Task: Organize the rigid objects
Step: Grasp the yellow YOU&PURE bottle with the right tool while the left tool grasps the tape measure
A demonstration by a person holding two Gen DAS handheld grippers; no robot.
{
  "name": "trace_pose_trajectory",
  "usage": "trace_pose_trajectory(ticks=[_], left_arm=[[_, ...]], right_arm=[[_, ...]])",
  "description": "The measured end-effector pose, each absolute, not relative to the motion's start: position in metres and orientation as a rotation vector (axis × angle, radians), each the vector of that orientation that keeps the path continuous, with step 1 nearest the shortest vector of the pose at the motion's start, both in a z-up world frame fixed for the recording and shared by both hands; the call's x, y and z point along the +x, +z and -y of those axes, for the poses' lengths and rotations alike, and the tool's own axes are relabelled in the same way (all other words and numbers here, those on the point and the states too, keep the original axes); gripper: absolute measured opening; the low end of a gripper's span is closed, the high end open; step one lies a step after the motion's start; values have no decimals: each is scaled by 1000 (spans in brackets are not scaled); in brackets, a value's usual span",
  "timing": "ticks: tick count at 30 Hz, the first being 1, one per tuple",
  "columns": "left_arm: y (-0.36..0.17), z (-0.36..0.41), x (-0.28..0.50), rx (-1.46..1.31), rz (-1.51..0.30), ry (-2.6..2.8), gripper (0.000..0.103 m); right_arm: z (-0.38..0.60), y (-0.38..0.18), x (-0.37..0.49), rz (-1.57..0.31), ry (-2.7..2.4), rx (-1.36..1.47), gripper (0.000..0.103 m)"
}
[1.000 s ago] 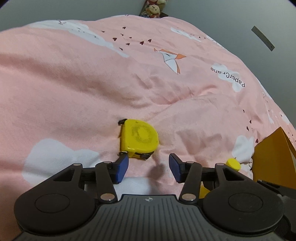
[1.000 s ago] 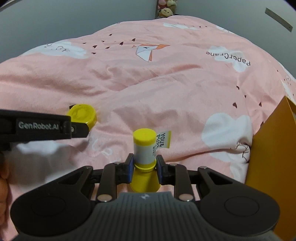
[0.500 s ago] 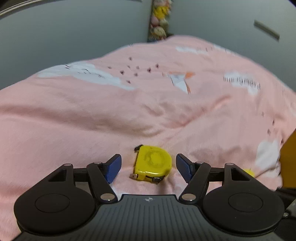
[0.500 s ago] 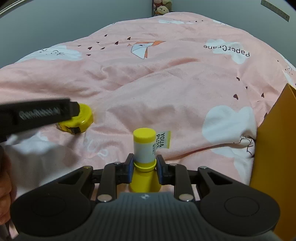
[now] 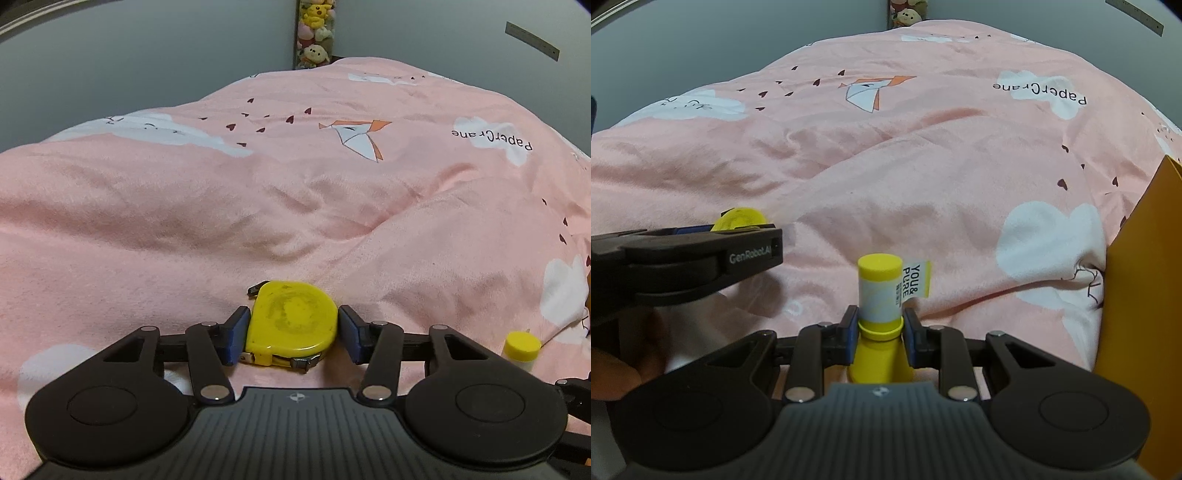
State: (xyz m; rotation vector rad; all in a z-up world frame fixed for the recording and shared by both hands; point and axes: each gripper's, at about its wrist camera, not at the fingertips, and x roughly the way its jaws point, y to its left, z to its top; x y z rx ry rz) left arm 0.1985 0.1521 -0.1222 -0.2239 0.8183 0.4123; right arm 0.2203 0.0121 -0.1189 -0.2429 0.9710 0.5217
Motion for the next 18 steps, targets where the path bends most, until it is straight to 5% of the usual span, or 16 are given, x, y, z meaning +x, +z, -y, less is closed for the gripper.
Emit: trace_pose_trajectory(ticks=[18], left_arm=[[-90, -138, 161, -255, -694, 326, 59]], right_arm=[[3, -79, 199, -878, 510, -226, 23]])
